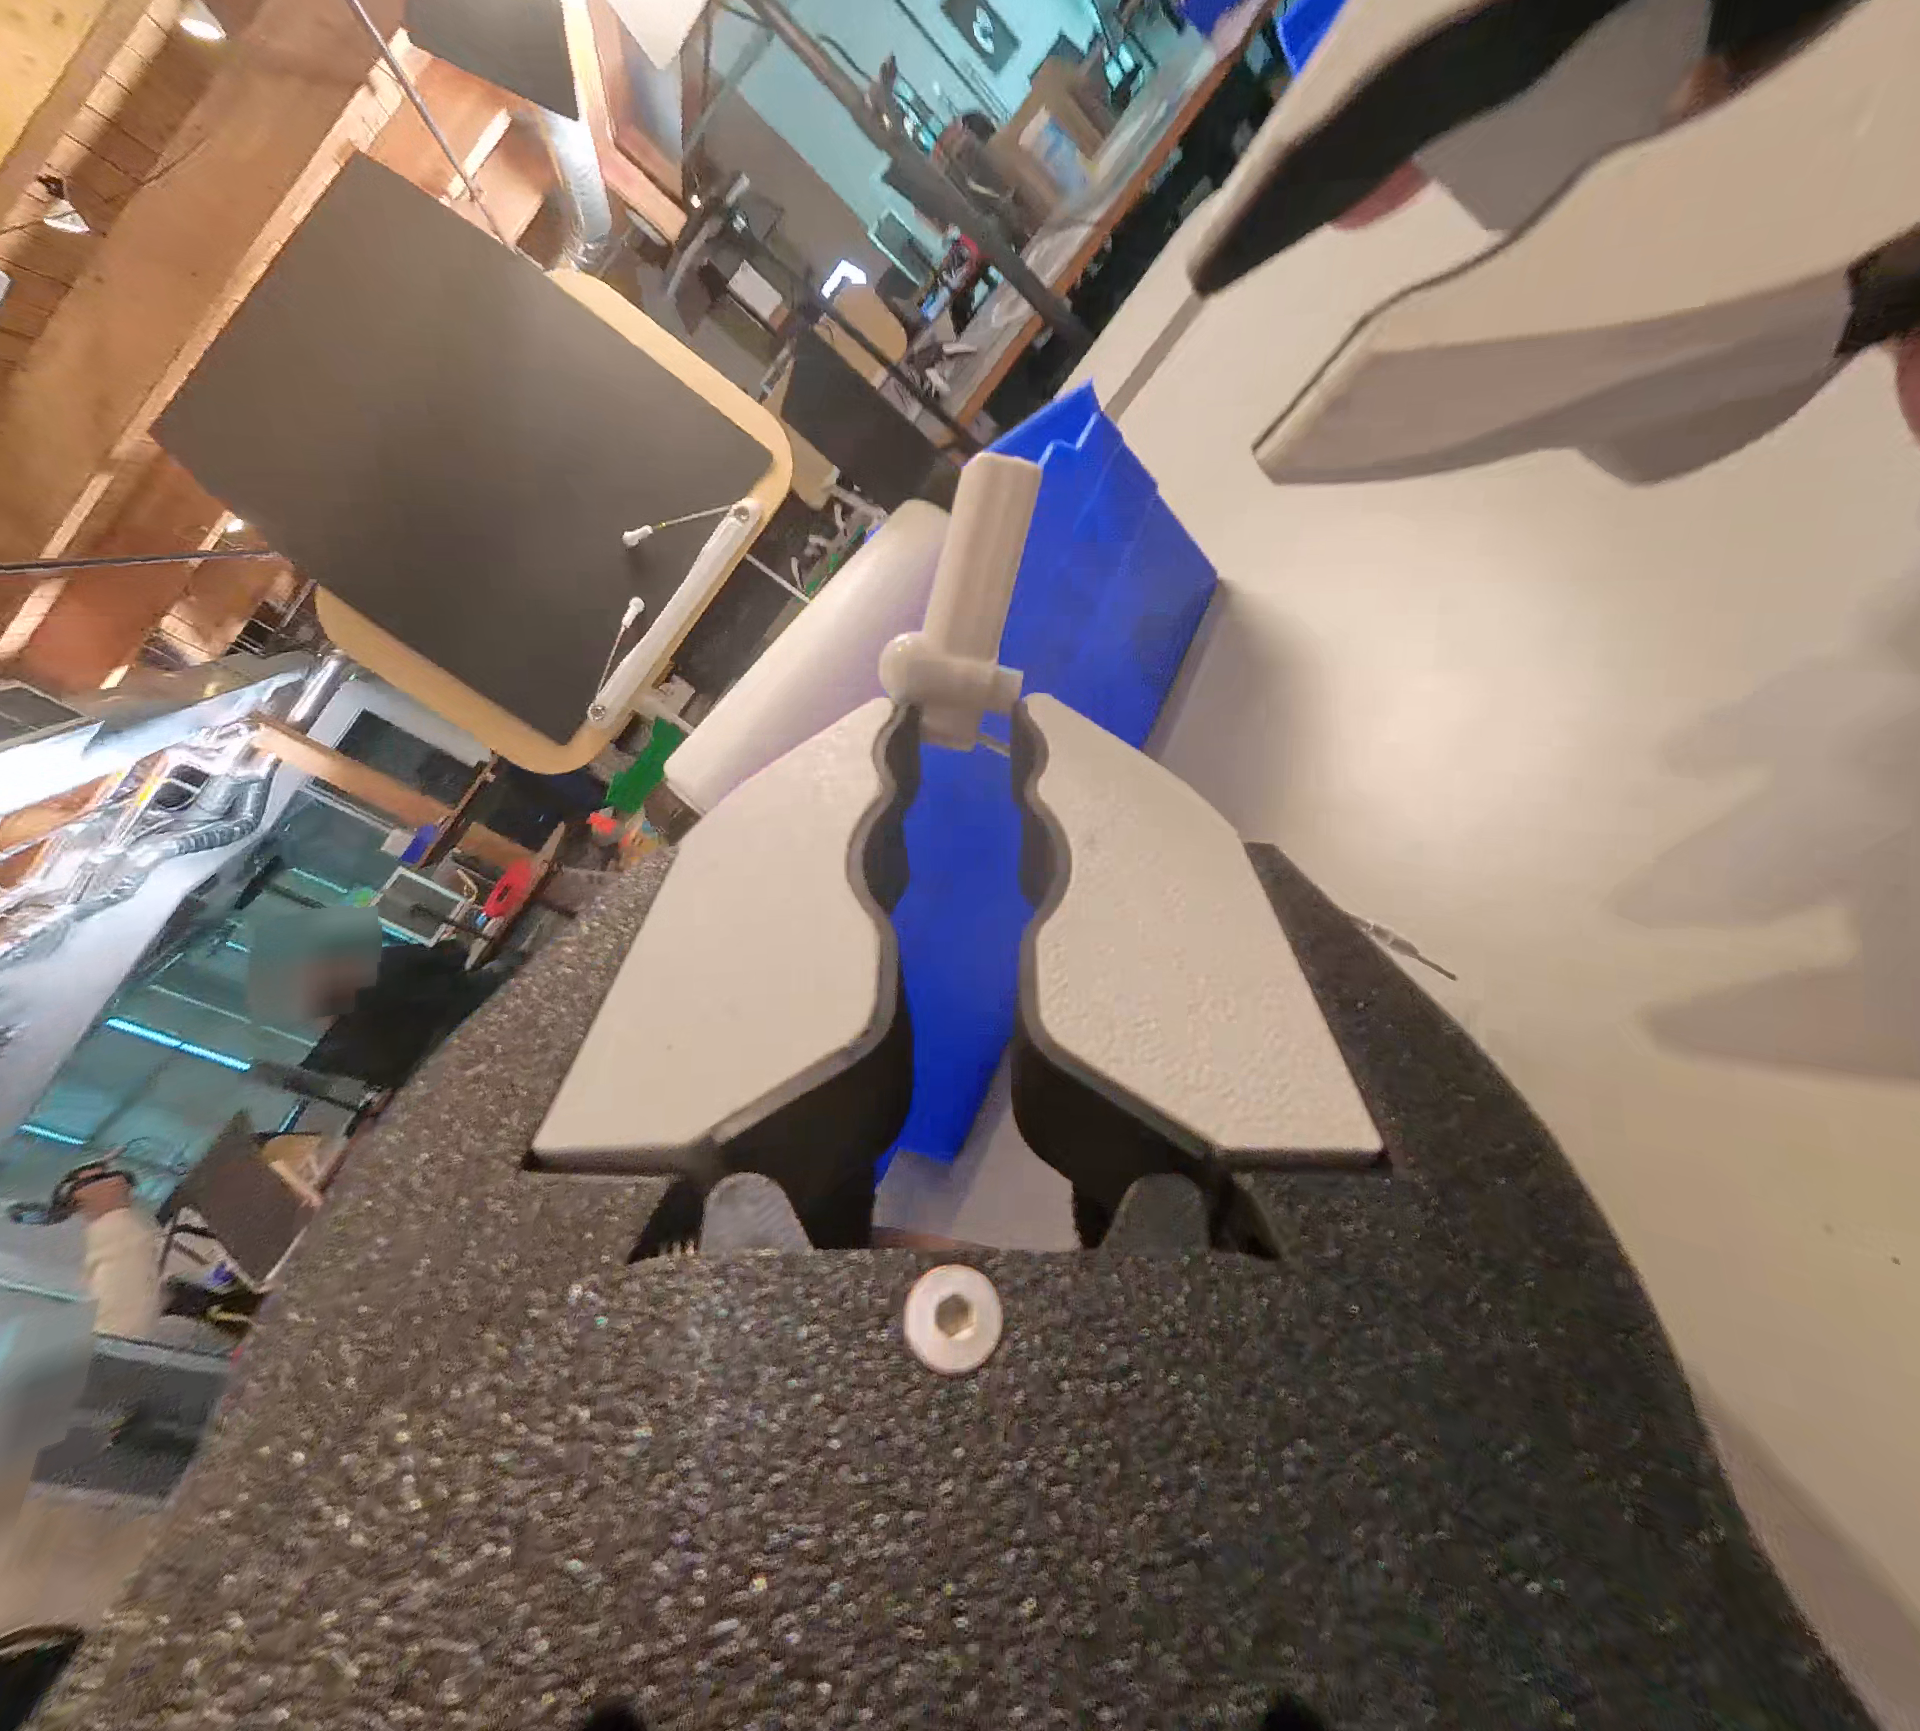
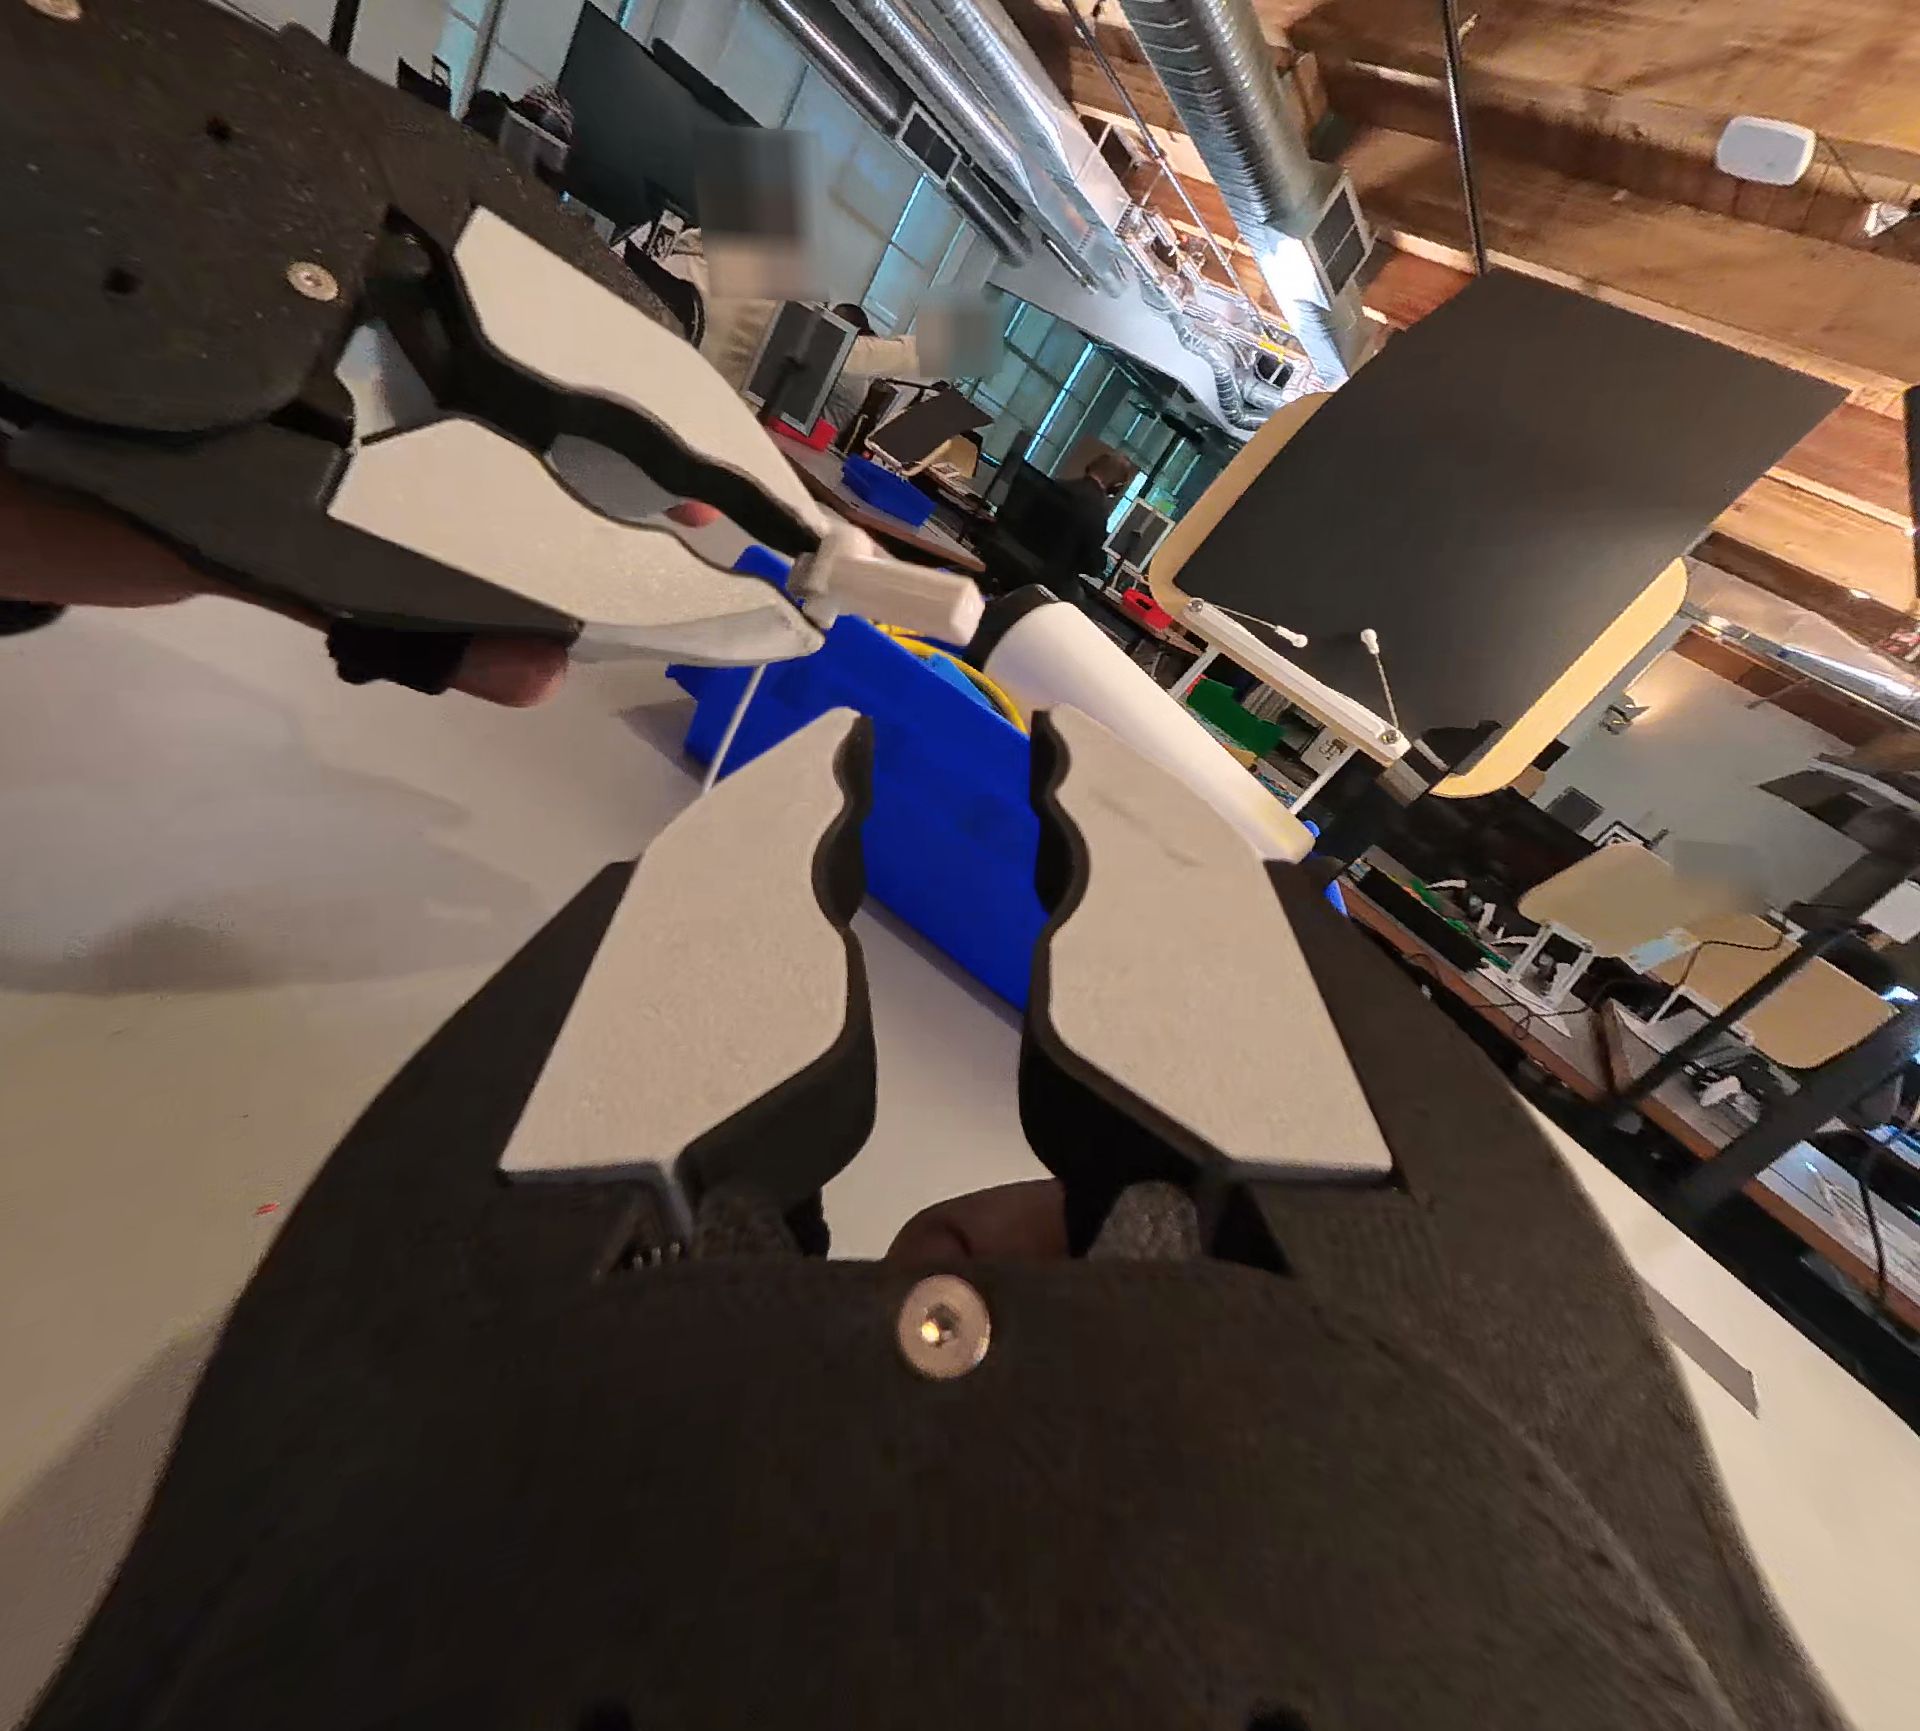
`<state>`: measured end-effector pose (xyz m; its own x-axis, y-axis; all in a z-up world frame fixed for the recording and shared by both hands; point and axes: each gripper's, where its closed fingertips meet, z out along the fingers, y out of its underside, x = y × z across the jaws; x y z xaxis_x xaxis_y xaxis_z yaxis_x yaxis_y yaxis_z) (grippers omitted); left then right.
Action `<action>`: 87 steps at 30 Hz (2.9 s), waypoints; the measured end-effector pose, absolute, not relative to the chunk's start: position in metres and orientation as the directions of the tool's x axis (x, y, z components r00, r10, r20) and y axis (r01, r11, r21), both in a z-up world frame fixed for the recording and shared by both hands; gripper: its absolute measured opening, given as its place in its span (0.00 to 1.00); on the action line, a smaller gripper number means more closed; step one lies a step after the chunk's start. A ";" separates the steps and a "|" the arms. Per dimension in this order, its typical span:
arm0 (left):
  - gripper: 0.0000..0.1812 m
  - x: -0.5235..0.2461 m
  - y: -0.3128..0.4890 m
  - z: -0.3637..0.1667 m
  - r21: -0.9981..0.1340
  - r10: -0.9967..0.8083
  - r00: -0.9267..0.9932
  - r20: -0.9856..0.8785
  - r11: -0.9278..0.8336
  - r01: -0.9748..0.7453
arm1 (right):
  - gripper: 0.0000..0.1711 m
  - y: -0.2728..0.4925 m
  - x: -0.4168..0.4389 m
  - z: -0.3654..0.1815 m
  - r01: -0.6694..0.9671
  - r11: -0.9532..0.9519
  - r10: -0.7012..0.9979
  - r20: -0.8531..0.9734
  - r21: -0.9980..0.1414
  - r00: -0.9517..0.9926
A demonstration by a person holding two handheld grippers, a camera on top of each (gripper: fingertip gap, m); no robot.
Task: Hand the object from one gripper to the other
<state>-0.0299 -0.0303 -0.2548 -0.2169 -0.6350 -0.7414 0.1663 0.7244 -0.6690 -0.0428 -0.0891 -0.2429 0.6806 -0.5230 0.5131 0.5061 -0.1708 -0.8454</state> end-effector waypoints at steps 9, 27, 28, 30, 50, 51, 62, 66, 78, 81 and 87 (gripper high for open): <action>0.10 -0.030 -0.041 -0.265 -0.631 -0.589 -0.245 -0.770 0.759 0.159 | 0.17 -0.088 -0.041 -0.246 0.547 -0.237 -0.528 0.580 -0.802 0.621; 0.10 -0.046 -0.058 -0.255 -0.287 -0.276 -0.079 -0.958 0.912 0.293 | 0.17 -0.092 -0.048 -0.236 0.732 -0.397 -0.538 0.787 -0.554 0.303; 0.10 -0.046 -0.058 -0.255 -0.282 -0.271 -0.079 -0.959 0.912 0.297 | 0.17 -0.091 -0.049 -0.238 0.739 -0.414 -0.524 0.803 -0.532 0.284; 0.10 -0.047 -0.058 -0.255 -0.266 -0.256 -0.073 -0.964 0.917 0.298 | 0.16 -0.088 -0.050 -0.241 0.748 -0.447 -0.502 0.829 -0.491 0.244; 0.21 -0.071 -0.069 -0.223 -0.752 -0.631 -0.413 -0.656 0.505 0.424 | 0.08 -0.099 -0.042 -0.231 0.705 -0.444 -0.585 0.774 -0.554 0.240; 0.23 -0.074 -0.068 -0.217 -0.832 -0.671 -0.496 -0.551 0.393 0.392 | 0.08 -0.104 -0.039 -0.227 0.688 -0.403 -0.619 0.733 -0.604 0.282; 0.25 -0.081 -0.073 -0.207 -0.950 -0.446 -0.861 0.245 -0.289 -0.120 | 0.08 -0.109 -0.045 -0.215 0.512 -0.004 -0.634 0.398 -0.859 0.663; 0.25 -0.082 -0.086 -0.213 -0.949 -0.454 -0.848 0.272 -0.274 -0.158 | 0.08 -0.105 -0.047 -0.217 0.520 -0.018 -0.622 0.417 -0.854 0.663; 0.08 -0.076 -0.086 -0.226 -0.998 -0.644 -0.765 0.023 -0.060 0.021 | 0.08 -0.084 -0.070 -0.232 0.619 -0.090 -0.504 0.572 -0.780 0.647; 0.08 -0.068 -0.058 -0.212 -0.994 -0.709 -0.706 -0.007 -0.073 0.083 | 0.10 -0.085 -0.057 -0.236 0.556 -0.112 -0.496 0.531 -0.824 0.687; 0.08 -0.051 0.020 -0.190 -0.981 -0.835 -0.550 -0.025 -0.086 0.174 | 0.23 -0.066 -0.014 -0.252 0.421 -0.341 -0.370 0.532 -0.841 0.762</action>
<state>-0.0512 0.0203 -0.1903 -0.5498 -0.8350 -0.0246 0.1742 -0.0858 -0.9810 -0.0142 -0.0656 -0.2519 0.7618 -0.3704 0.5315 0.4209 -0.3408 -0.8407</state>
